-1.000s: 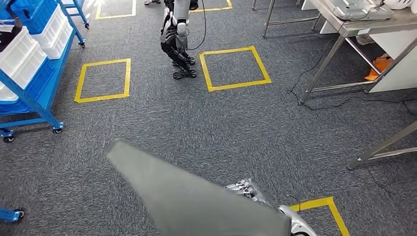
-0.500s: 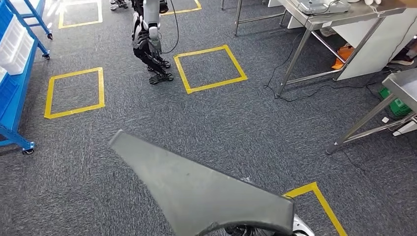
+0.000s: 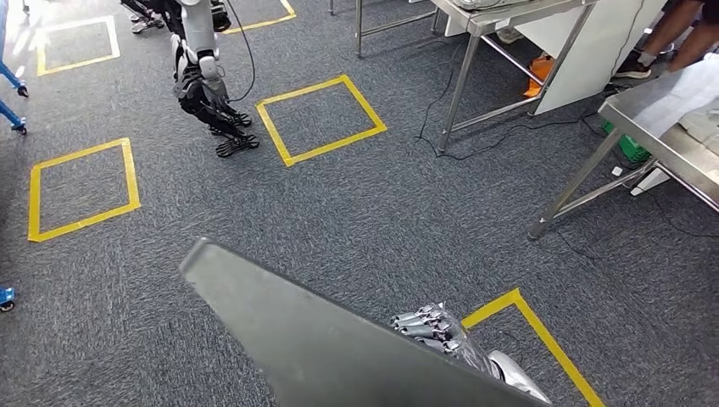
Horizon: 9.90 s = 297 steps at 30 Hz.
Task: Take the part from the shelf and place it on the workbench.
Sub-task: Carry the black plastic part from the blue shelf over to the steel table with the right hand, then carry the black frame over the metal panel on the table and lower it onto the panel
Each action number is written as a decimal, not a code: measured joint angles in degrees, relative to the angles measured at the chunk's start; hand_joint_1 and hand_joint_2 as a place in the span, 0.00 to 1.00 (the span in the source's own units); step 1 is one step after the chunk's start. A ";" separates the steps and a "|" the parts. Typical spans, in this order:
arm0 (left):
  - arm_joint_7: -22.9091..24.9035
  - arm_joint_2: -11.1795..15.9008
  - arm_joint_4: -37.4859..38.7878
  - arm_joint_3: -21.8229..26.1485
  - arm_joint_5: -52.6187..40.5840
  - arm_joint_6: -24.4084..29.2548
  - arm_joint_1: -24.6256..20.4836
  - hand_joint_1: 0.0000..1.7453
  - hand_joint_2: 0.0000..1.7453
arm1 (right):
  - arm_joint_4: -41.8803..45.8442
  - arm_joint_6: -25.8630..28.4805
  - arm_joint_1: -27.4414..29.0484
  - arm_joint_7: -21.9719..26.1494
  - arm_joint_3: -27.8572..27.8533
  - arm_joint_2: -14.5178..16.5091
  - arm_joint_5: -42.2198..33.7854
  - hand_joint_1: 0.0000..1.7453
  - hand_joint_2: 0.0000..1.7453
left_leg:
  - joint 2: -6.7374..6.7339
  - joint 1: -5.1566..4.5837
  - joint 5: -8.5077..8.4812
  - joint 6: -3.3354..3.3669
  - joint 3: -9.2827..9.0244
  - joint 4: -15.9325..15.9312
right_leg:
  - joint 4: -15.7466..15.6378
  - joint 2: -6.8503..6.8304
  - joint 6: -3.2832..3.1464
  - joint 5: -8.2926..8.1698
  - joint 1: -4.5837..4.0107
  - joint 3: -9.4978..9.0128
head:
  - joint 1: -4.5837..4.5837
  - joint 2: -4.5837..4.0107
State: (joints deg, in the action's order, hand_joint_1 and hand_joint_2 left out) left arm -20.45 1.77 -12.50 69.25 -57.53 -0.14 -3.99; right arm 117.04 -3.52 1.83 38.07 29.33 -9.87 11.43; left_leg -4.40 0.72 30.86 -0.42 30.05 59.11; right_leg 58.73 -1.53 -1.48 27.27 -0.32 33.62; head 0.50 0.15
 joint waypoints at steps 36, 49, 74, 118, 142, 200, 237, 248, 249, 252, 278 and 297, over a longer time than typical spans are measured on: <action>0.62 1.17 0.00 0.17 1.02 -0.75 -0.01 0.00 1.00 | 0.75 0.91 -1.01 0.18 -1.48 -0.80 -0.69 1.00 1.00 | 4.05 0.44 5.53 -0.72 8.02 14.99 | -0.16 3.38 -0.57 0.12 0.33 -0.55 | 0.01 -0.01; -0.42 1.05 0.00 0.16 -0.33 -1.43 -1.06 0.00 1.00 | 3.57 -0.23 -5.67 0.07 5.22 0.16 -1.40 1.00 1.00 | 4.22 0.60 -2.85 2.01 1.98 -1.03 | 11.07 2.66 2.20 6.27 0.52 5.04 | 0.01 0.00; -0.95 -0.55 0.00 0.19 0.23 -0.89 -0.81 0.00 1.00 | 1.77 -1.77 -6.95 -0.36 7.12 0.83 -6.16 1.00 1.00 | 6.98 0.68 -2.32 0.06 3.10 0.50 | 1.19 6.96 1.28 0.92 0.58 0.12 | 0.11 0.00; -0.02 -1.43 0.00 1.65 1.50 -3.98 -0.72 0.00 1.00 | 1.28 -6.85 -6.36 -0.20 3.05 1.44 -8.16 1.00 1.00 | 3.66 0.76 -2.31 1.60 1.45 -0.88 | 5.68 1.46 3.01 0.87 1.28 2.83 | 0.07 -0.01; -0.31 -1.30 0.00 1.67 0.99 -4.57 -0.63 0.00 1.00 | 1.63 -5.91 -5.55 -0.12 3.00 2.09 -7.72 1.00 1.00 | 4.06 0.59 -2.52 2.18 2.26 -0.58 | 7.80 2.10 2.55 5.97 0.62 1.69 | 0.08 0.00; -1.04 -0.52 0.00 1.64 -0.17 -4.93 -1.46 0.00 1.00 | 3.99 -3.56 -5.93 -0.03 2.02 3.64 -8.18 1.00 1.00 | 4.14 0.20 -3.63 1.54 3.76 0.27 | 1.02 2.17 2.47 3.01 0.65 -3.44 | 0.09 0.00; -1.38 -0.33 0.00 1.63 -0.25 -4.99 -1.53 0.00 1.00 | 4.33 -3.48 -5.30 0.15 1.39 3.62 -8.39 1.00 1.00 | 4.42 0.18 -2.28 2.37 1.12 -0.26 | 16.25 1.82 3.31 9.33 0.89 5.54 | -0.02 -0.01; -1.38 -0.37 0.00 1.63 -0.24 -5.07 -1.87 0.00 1.00 | 4.61 -3.58 -5.26 0.15 1.16 3.66 -8.39 1.00 1.00 | 4.61 0.09 2.39 -0.36 -2.97 3.88 | 1.25 1.75 -0.09 -1.06 0.44 0.85 | -0.16 0.00; -1.38 -0.37 0.00 1.63 -0.23 -5.07 -1.98 0.00 1.00 | 4.64 -3.61 -5.27 0.15 1.16 3.66 -8.39 1.00 1.00 | 4.59 0.11 3.83 -0.53 -1.13 6.94 | 1.15 1.70 -0.36 -0.77 0.44 0.52 | -0.15 0.00; -1.38 -0.35 0.00 1.63 -0.22 -5.07 -1.85 0.00 1.00 | 4.64 -3.69 -5.18 0.15 1.16 3.67 -8.38 1.00 1.00 | 4.58 0.07 7.07 -0.74 5.26 14.64 | 1.14 1.85 -0.76 0.20 0.19 -0.16 | -0.14 0.00; -1.88 -0.34 0.00 1.63 -0.01 -5.62 -1.34 0.00 1.00 | 4.80 -2.88 -5.40 -0.02 1.43 3.67 -6.97 1.00 1.00 | 4.49 0.51 1.37 -0.39 -3.71 2.05 | 0.74 1.68 0.22 -2.20 0.96 2.41 | -0.14 0.00; -1.89 -0.56 0.00 1.63 -0.31 -5.85 -1.16 0.00 1.00 | 4.24 -0.89 -6.21 -0.24 2.55 3.66 -6.35 1.00 1.00 | 4.79 0.05 -3.75 2.62 2.89 -0.15 | 14.83 1.87 2.92 9.55 0.72 2.94 | -0.15 0.00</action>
State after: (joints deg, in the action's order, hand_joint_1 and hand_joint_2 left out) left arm -22.34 1.21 -12.50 70.88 -57.84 -5.99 -5.15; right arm 121.28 -4.41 -4.38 37.83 31.88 -6.21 5.08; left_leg 0.39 0.77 27.12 2.20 32.93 58.97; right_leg 73.56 0.34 1.43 36.83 0.40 36.56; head 0.35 0.15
